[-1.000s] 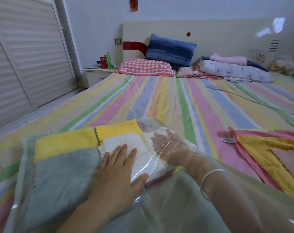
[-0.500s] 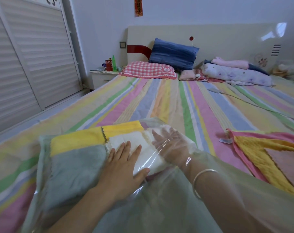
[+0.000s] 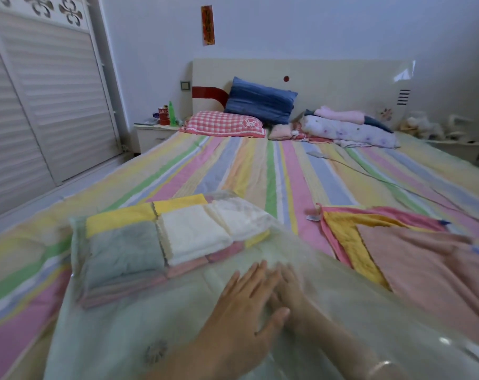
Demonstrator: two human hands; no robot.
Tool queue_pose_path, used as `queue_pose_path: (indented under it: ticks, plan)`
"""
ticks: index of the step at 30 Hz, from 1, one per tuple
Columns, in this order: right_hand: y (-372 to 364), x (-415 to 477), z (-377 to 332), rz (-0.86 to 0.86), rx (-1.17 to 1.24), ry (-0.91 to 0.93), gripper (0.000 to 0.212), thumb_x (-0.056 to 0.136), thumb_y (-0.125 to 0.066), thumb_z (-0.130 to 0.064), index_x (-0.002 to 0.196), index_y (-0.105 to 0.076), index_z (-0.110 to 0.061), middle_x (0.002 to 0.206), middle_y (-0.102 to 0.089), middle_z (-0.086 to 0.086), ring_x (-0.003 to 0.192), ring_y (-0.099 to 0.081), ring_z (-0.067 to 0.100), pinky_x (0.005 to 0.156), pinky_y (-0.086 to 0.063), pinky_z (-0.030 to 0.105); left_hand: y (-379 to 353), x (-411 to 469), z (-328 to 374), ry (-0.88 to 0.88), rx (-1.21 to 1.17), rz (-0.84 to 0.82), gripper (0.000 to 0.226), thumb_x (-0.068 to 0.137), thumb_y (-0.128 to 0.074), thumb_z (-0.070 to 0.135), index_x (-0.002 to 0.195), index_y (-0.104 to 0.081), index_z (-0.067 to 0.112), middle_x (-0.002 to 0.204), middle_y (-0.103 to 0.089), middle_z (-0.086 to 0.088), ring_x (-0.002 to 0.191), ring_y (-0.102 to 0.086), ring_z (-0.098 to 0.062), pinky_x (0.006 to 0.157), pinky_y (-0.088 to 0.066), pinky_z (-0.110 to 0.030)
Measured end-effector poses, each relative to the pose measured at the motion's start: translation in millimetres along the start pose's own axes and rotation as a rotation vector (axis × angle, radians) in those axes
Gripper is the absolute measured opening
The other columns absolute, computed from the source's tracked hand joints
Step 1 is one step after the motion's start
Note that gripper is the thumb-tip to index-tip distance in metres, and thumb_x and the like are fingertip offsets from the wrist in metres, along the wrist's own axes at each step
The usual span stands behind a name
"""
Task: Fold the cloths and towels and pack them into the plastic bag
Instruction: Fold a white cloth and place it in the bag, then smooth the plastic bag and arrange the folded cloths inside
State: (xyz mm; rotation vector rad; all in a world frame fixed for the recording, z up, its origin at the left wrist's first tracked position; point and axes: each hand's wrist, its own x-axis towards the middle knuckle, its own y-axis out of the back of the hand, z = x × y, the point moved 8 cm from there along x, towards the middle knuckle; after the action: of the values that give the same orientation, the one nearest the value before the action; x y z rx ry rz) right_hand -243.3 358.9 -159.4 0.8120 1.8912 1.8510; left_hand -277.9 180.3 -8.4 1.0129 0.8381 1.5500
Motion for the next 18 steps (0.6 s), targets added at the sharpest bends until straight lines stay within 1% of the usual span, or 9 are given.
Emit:
queue_pose_path:
  ticks: [1,4,7,9,11,13,14,16,18]
  plan:
    - [12,-21,-6,-0.034,-0.004,0.018,0.058,0.099,-0.014,-0.051,0.144,-0.039,-0.025,0.129,-0.060,0.018,0.133,-0.034,0.038,0.107,-0.016,0.045,-7,-9,12,-0.006,-0.005,-0.021,0.105,0.056,0.024,0.084,0.149,0.008,0.038,0.152,0.020,0.022,0.139,0.023,0.008,0.115,0.017,-0.021]
    - [64,-87,-31,-0.095,0.090,0.065,0.057,0.093,-0.029,-0.052,0.139,-0.048,-0.024,0.139,-0.053,0.009,0.131,-0.045,0.031,0.109,-0.030,0.044,-28,-30,29,0.041,0.033,-0.060,0.109,0.050,0.031,0.085,0.146,0.017,0.037,0.151,0.026,0.018,0.140,0.025,0.005,0.116,0.017,-0.024]
    - [90,-144,-36,-0.039,0.089,0.090,0.051,0.077,-0.044,-0.049,0.111,-0.071,-0.022,0.114,-0.069,0.005,0.101,-0.068,0.025,0.081,-0.057,0.036,-51,-47,26,0.107,0.149,-0.066,0.107,0.061,0.029,0.081,0.152,0.007,0.030,0.155,0.018,0.010,0.146,0.015,-0.004,0.118,0.011,-0.030]
    - [112,-182,-40,-0.057,0.038,0.076,0.047,0.069,-0.049,-0.048,0.102,-0.075,-0.026,0.109,-0.071,-0.002,0.093,-0.071,0.017,0.073,-0.058,0.029,-63,-60,23,0.135,0.260,-0.126,0.088,0.088,0.009,0.068,0.151,-0.029,0.019,0.158,-0.023,-0.004,0.145,-0.024,-0.015,0.115,-0.007,-0.036]
    - [135,-215,-42,0.027,-0.001,0.096,0.043,0.077,-0.054,-0.041,0.112,-0.071,-0.022,0.120,-0.065,-0.003,0.106,-0.066,0.014,0.093,-0.047,0.021,-83,-73,16,0.162,0.343,-0.208,0.072,0.098,-0.008,0.056,0.137,-0.053,0.015,0.142,-0.052,-0.010,0.132,-0.048,-0.021,0.109,-0.017,-0.039]
    - [149,-241,-43,-0.039,0.101,0.152,0.050,0.097,-0.027,-0.036,0.118,-0.066,-0.014,0.126,-0.062,0.002,0.116,-0.059,0.018,0.108,-0.029,0.017,-91,-80,12,0.148,0.393,-0.231,0.069,0.099,-0.012,0.054,0.133,-0.058,0.015,0.138,-0.056,-0.010,0.129,-0.051,-0.022,0.107,-0.018,-0.039]
    - [156,-254,-42,-0.032,0.149,0.184,0.057,0.095,-0.019,-0.039,0.121,-0.064,-0.016,0.128,-0.061,0.002,0.119,-0.057,0.019,0.108,-0.032,0.021,-87,-80,14,0.135,0.423,-0.202,0.066,0.099,-0.015,0.053,0.131,-0.059,0.015,0.136,-0.058,-0.010,0.127,-0.053,-0.022,0.107,-0.019,-0.039]
    - [165,-277,-34,-0.004,0.212,0.175,0.048,0.091,-0.029,-0.040,0.119,-0.065,-0.024,0.124,-0.063,-0.005,0.115,-0.057,0.016,0.094,-0.046,0.027,-75,-78,26,0.142,0.439,-0.110,0.059,0.092,-0.030,0.050,0.126,-0.064,0.016,0.130,-0.063,-0.010,0.121,-0.059,-0.023,0.105,-0.024,-0.038]
    - [179,-298,-17,0.075,0.278,0.103,0.027,0.090,-0.050,-0.030,0.111,-0.067,-0.029,0.112,-0.067,-0.014,0.101,-0.062,0.007,0.080,-0.049,0.023,-65,-79,54,0.111,0.338,0.004,0.058,0.080,-0.037,0.043,0.122,-0.065,0.015,0.126,-0.065,-0.008,0.116,-0.063,-0.024,0.104,-0.029,-0.036]
